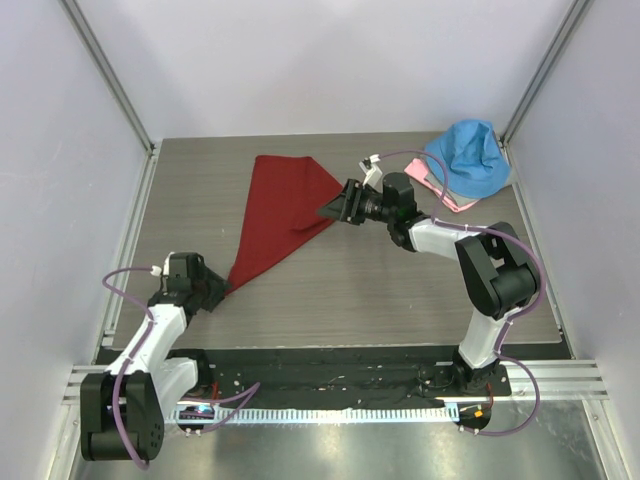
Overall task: Fold the napkin, place the utensils inside, and roll it up
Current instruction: Fold the napkin
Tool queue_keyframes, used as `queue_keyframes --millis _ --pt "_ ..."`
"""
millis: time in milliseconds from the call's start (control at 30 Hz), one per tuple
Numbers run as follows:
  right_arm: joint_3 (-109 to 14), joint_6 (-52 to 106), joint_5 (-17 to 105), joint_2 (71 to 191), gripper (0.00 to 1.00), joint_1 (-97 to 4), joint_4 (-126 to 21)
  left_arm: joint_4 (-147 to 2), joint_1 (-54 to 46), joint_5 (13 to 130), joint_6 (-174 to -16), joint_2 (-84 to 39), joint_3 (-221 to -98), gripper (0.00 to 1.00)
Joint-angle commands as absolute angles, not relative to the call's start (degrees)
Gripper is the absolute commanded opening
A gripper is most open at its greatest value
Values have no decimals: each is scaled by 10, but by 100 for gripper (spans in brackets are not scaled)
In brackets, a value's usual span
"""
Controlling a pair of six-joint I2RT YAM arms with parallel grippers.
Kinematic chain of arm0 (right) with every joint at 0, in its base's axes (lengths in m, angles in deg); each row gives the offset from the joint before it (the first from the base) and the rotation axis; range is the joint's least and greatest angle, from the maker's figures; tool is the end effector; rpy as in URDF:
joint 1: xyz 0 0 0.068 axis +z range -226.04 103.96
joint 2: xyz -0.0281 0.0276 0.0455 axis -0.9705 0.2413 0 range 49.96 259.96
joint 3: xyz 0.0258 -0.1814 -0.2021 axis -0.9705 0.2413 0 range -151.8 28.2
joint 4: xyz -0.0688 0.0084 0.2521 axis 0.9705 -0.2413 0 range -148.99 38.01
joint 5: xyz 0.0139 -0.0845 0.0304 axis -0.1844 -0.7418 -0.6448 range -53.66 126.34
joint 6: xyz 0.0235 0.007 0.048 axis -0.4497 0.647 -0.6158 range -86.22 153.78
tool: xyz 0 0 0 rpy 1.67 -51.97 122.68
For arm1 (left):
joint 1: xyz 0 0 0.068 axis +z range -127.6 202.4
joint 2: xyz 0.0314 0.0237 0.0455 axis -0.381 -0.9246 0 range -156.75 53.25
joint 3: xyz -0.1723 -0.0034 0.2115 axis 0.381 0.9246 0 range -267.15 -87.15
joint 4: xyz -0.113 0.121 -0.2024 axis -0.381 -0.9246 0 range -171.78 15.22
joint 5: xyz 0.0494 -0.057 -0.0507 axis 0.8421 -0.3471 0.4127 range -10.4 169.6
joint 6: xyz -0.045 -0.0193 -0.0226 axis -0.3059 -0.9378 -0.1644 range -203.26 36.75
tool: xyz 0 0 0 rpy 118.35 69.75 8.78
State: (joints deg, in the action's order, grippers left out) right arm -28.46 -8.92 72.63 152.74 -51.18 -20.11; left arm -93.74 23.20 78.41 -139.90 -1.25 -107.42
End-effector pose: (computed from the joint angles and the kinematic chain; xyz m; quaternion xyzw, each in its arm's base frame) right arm 0.3459 0.1835 0.2107 -0.0726 0.7706 0.5287 0.3483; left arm 0.1686 0.0017 0.1524 -0.4531 0.8336 -0.1566 0.2744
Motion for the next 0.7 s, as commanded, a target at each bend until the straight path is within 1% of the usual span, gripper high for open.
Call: queue_keyframes --millis 0,267,400,667 --pt "-284 -94 737 1524 60 -515 -161 -924 231 782 -1400 -19 -1060 44" --pt "-272 -103 738 1526 60 -516 -144 -940 232 772 -1389 -21 -1053 35" --pt "-273 -92 734 1529 60 -516 -154 -928 231 762 -1379 -22 -1048 27" --pt "-276 -80 734 1530 60 -517 -170 -911 231 750 -1334 -49 -1069 16"
